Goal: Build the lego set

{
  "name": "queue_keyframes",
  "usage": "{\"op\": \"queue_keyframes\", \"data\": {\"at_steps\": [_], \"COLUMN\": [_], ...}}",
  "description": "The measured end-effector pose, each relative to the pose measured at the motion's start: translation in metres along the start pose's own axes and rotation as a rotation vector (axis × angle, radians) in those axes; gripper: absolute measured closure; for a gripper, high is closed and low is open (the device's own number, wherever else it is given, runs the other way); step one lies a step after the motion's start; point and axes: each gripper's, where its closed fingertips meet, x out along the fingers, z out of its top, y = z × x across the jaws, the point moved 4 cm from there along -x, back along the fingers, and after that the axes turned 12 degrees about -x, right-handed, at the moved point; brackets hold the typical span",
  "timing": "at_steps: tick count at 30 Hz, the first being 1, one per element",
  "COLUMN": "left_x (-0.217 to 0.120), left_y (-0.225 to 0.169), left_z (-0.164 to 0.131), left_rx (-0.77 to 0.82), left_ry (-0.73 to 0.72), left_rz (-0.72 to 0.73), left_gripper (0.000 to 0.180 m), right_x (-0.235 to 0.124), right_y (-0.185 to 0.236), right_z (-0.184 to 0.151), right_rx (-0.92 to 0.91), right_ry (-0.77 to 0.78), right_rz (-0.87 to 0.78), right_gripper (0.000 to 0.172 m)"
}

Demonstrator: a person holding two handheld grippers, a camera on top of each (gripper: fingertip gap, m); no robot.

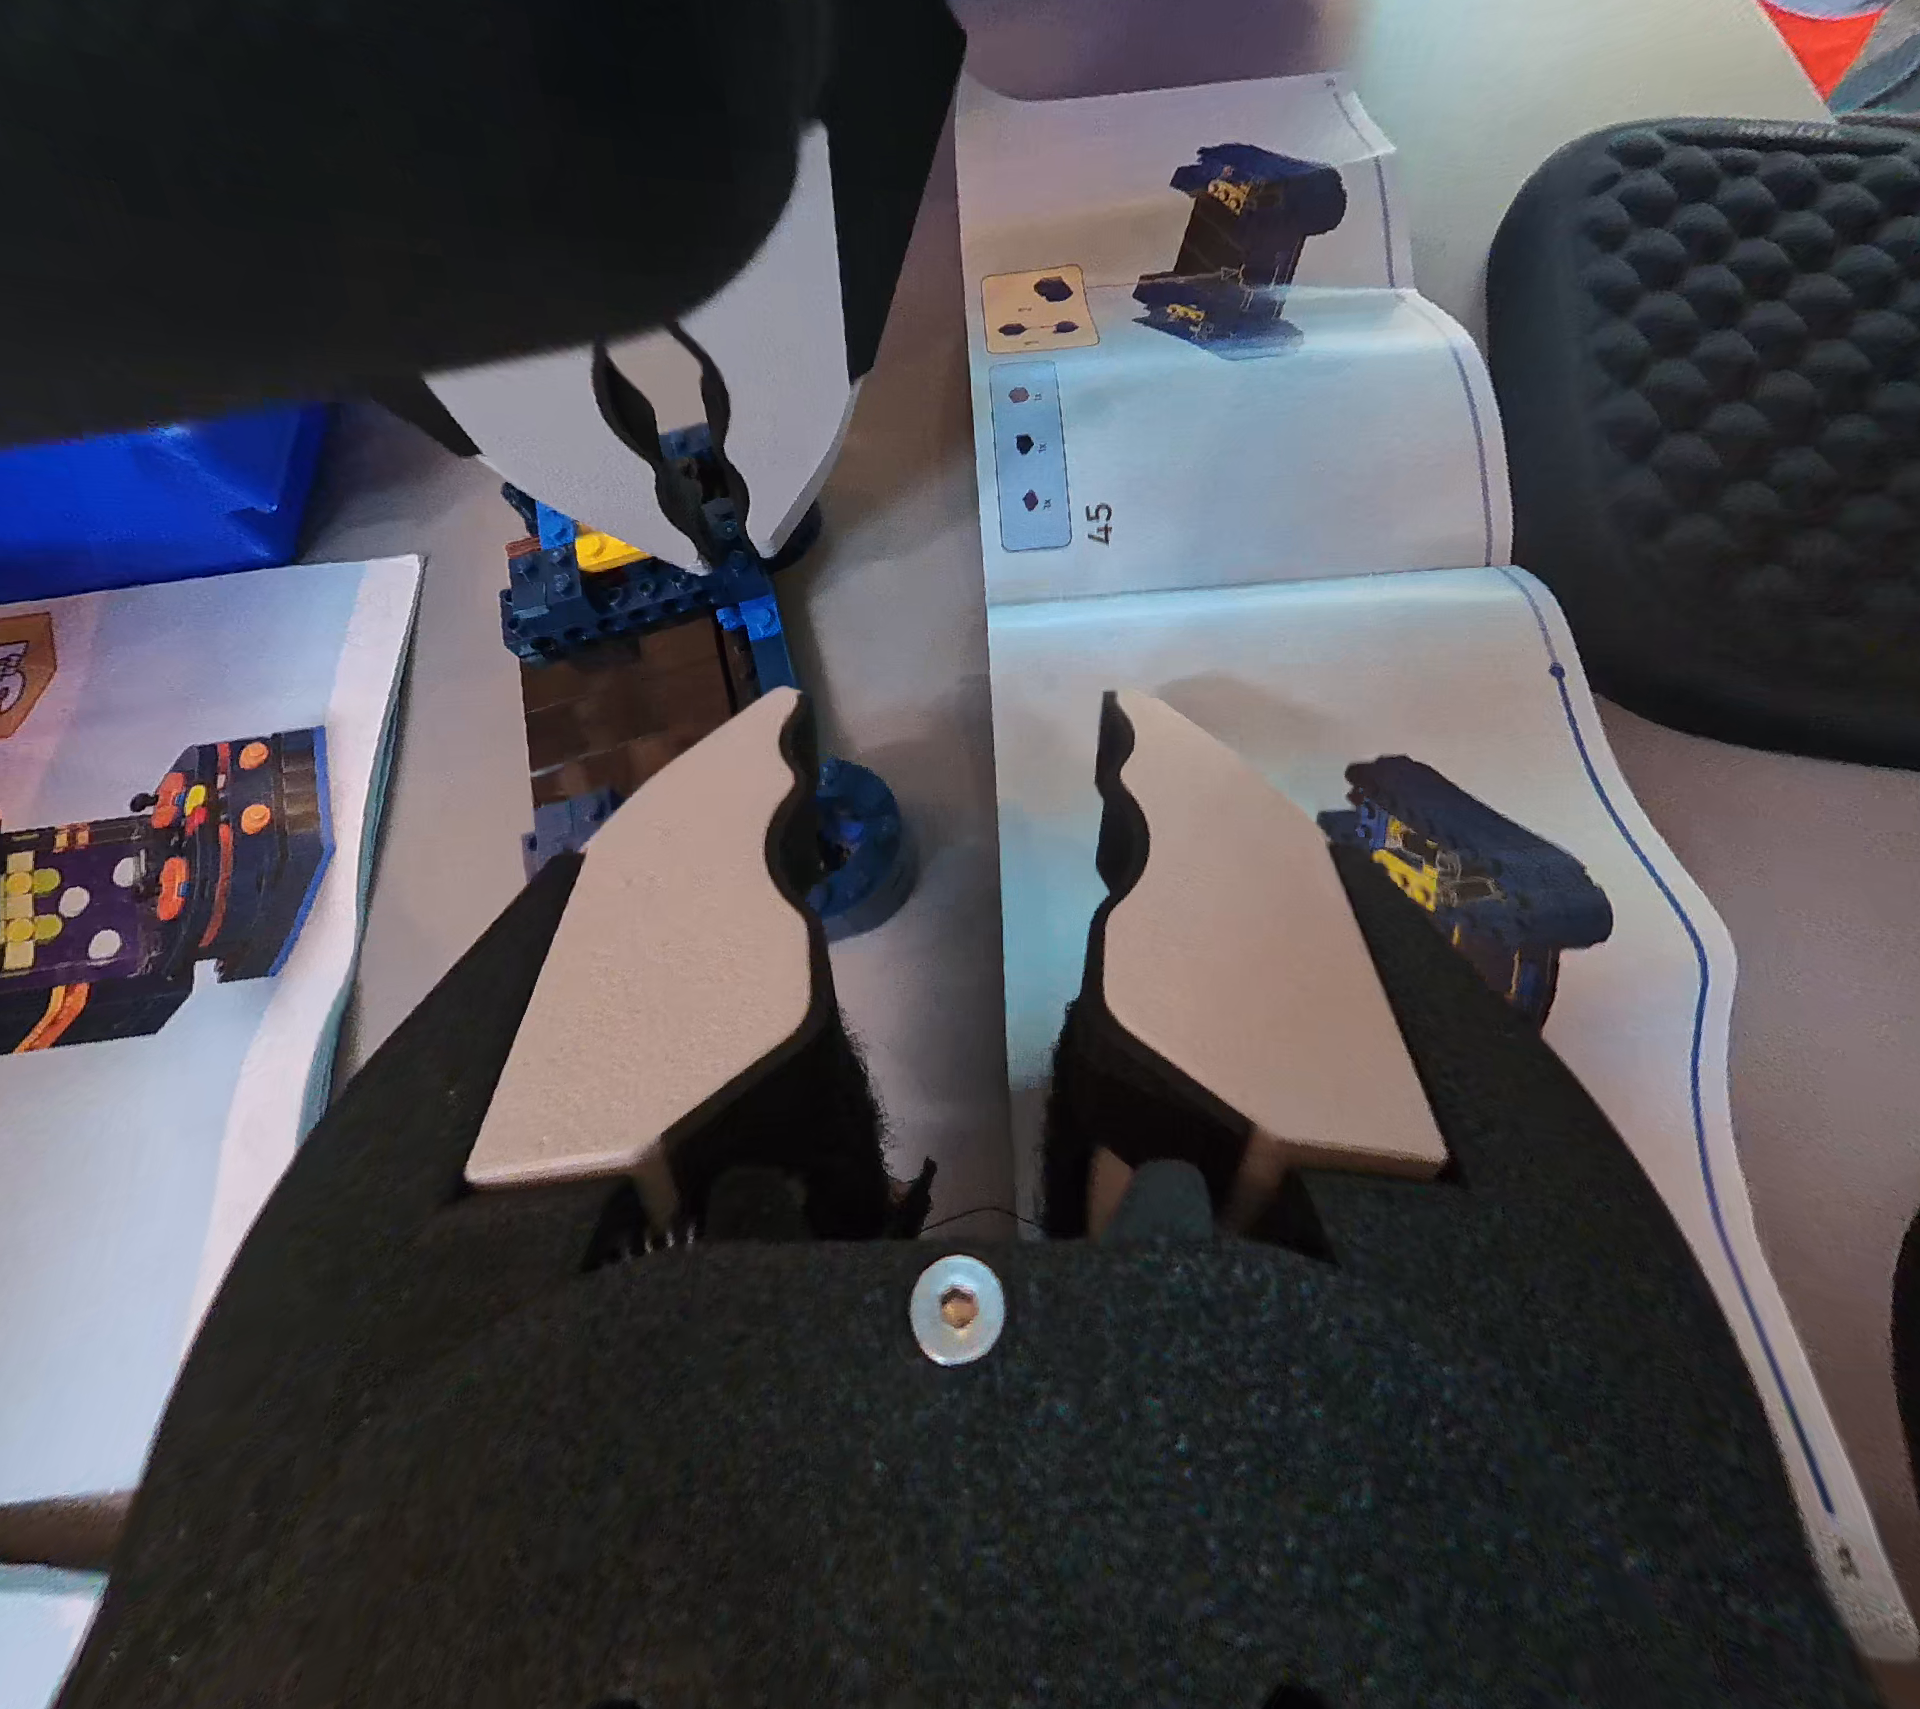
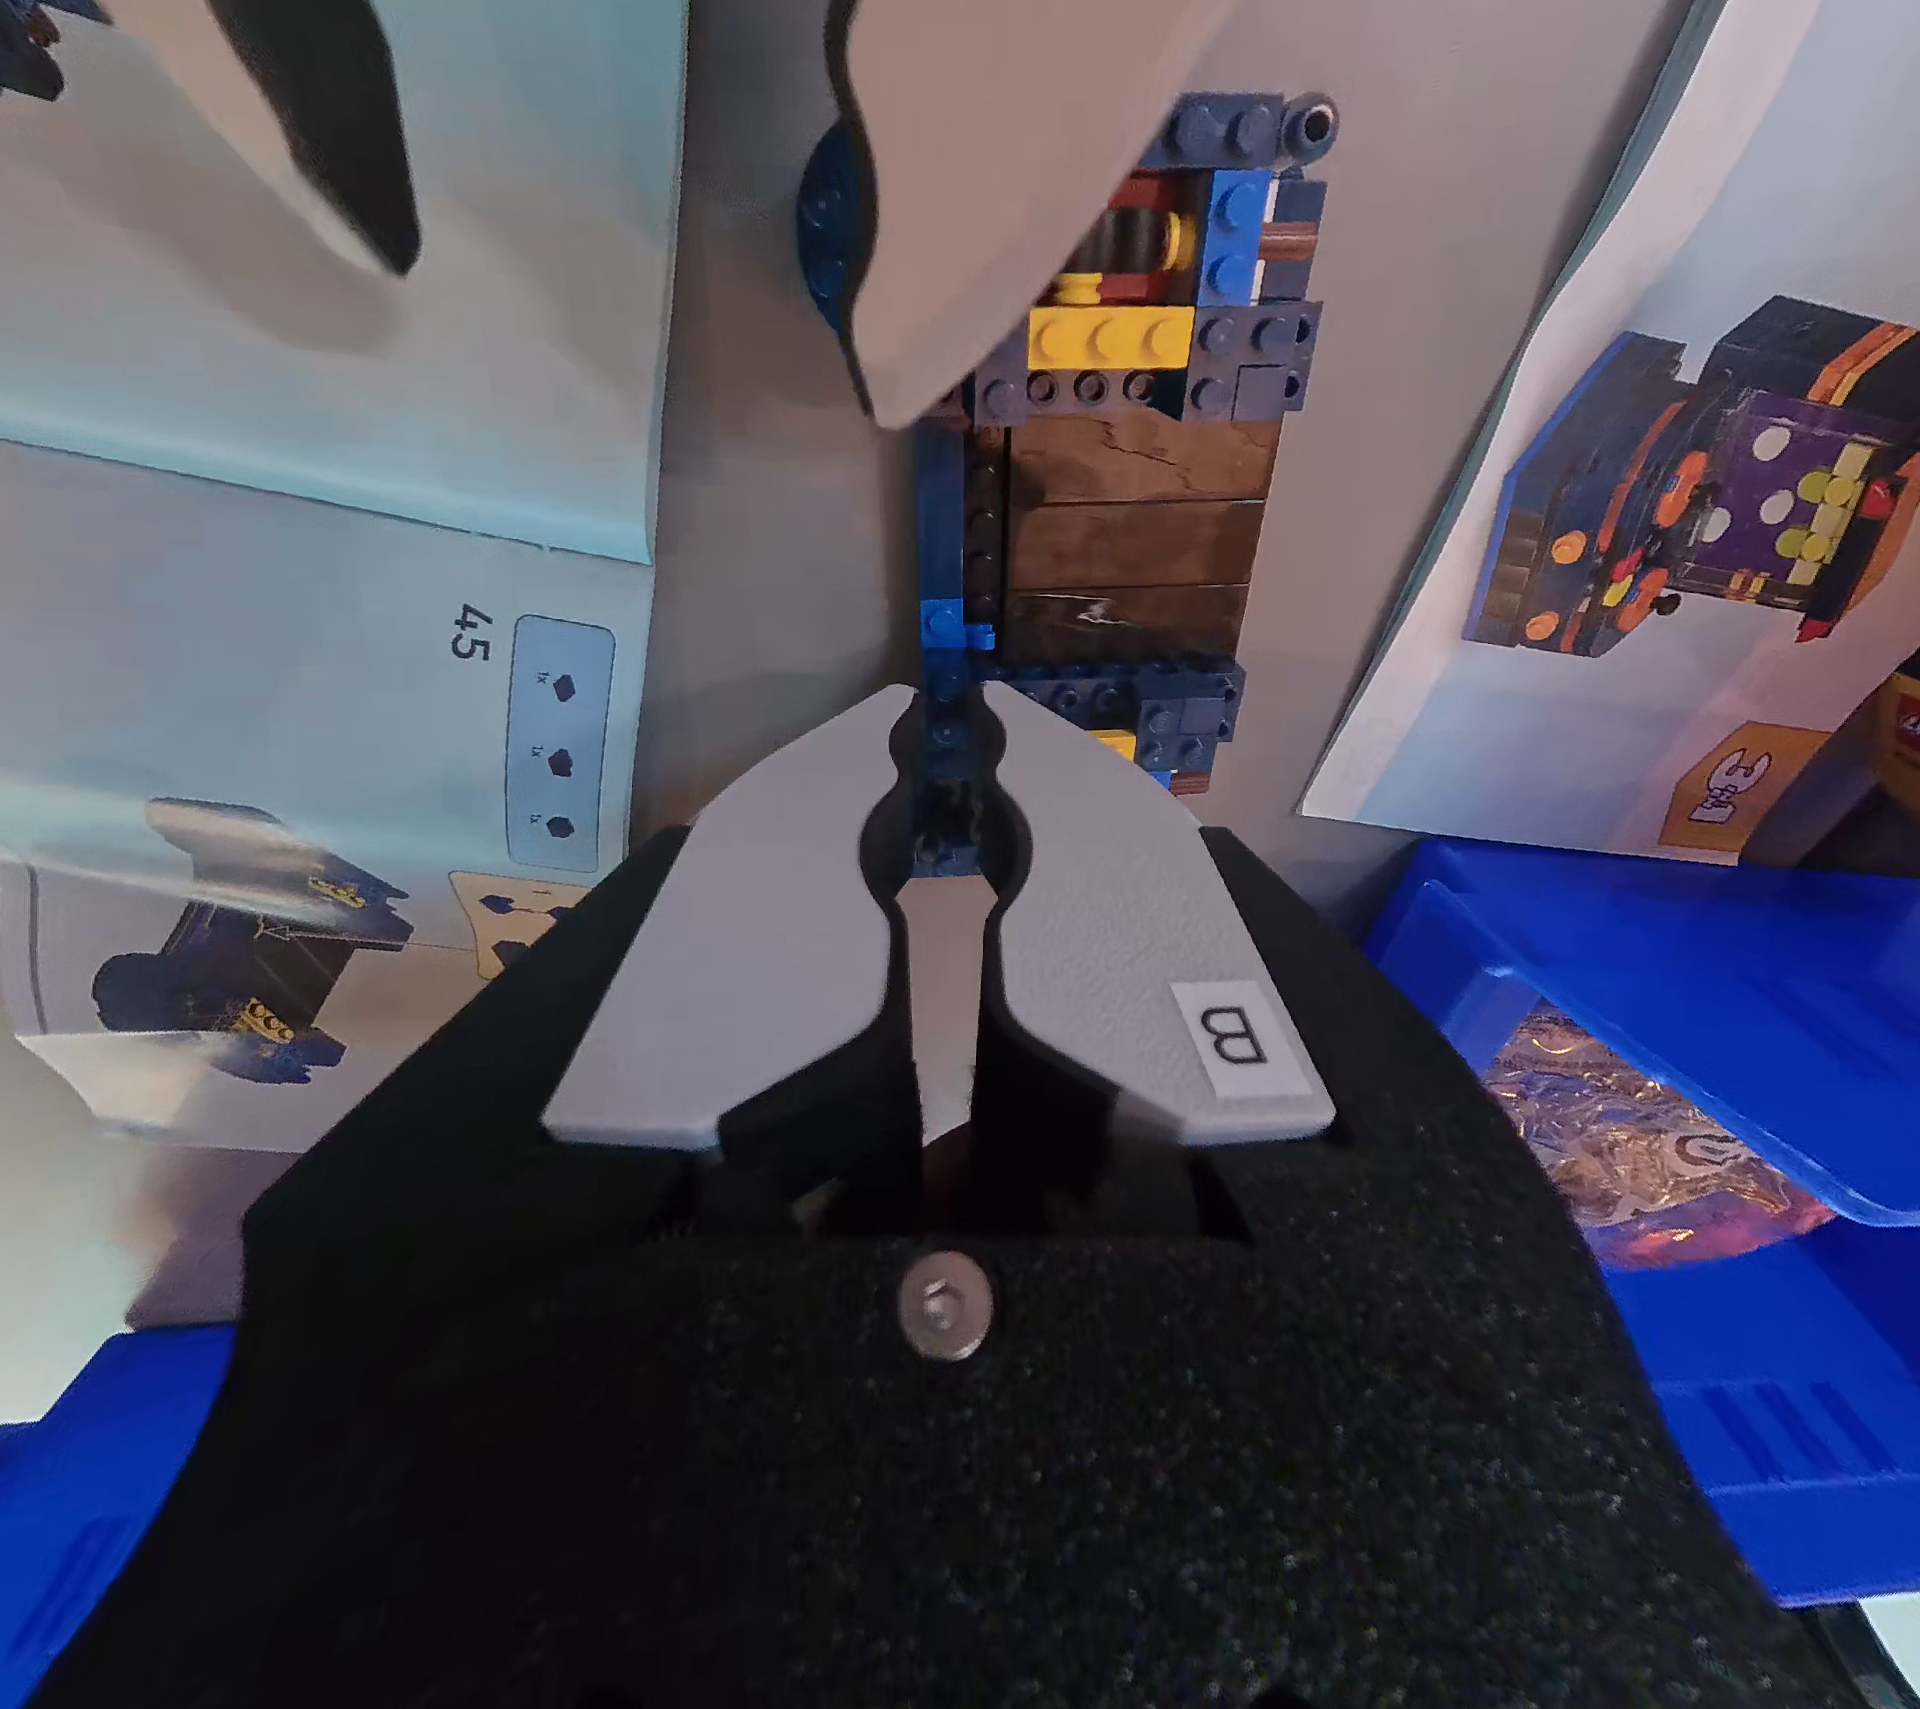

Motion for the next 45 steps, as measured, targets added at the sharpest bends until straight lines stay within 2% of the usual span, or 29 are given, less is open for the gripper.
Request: {"op": "queue_keyframes", "data": {"at_steps": [3, 10, 13, 16, 18, 20, 24, 27, 30, 35, 41, 45], "left_x": [0.007, 0.022, 0.026, 0.03, 0.029, 0.029, 0.033, 0.035, 0.036, 0.035, 0.036, 0.036], "left_y": [0.001, 0.007, 0.007, 0.008, 0.01, 0.014, 0.014, 0.017, 0.021, 0.013, 0.02, 0.019], "left_z": [0.007, 0.003, -0.001, -0.009, -0.006, -0.008, -0.006, -0.005, -0.004, -0.005, -0.003, -0.003], "left_rx": [0.006, 0.095, 0.112, 0.211, 0.235, 0.255, 0.244, 0.21, 0.206, 0.26, 0.255, 0.259], "left_ry": [0.021, 0.182, 0.194, 0.23, 0.226, 0.284, 0.352, 0.387, 0.407, 0.417, 0.416, 0.409], "left_rz": [0.002, 0.069, 0.062, 0.069, 0.081, 0.1, 0.027, 0.001, 0.014, -0.045, -0.016, -0.016], "left_gripper": [0.126, 0.123, 0.12, 0.122, 0.125, 0.129, 0.135, 0.131, 0.122, 0.139, 0.124, 0.127], "right_x": [0.0, -0.001, -0.001, -0.001, -0.001, -0.001, -0.001, -0.001, -0.001, -0.001, -0.001, -0.001], "right_y": [0.0, 0.0, 0.0, -0.001, -0.001, -0.001, -0.003, -0.004, -0.003, -0.002, -0.003, -0.003], "right_z": [-0.001, -0.005, -0.005, -0.006, -0.006, -0.007, -0.008, -0.008, -0.007, -0.007, -0.009, -0.01], "right_rx": [0.011, 0.056, 0.057, 0.064, 0.076, 0.075, 0.097, 0.098, 0.079, 0.088, 0.104, 0.118], "right_ry": [-0.021, -0.091, -0.107, -0.126, -0.142, -0.154, -0.195, -0.198, -0.151, -0.108, -0.13, -0.156], "right_rz": [0.002, 0.002, 0.008, 0.018, 0.032, 0.04, 0.083, 0.106, 0.095, 0.072, 0.078, 0.086], "right_gripper": [0.165, 0.165, 0.165, 0.165, 0.165, 0.165, 0.165, 0.165, 0.165, 0.165, 0.165, 0.165]}}
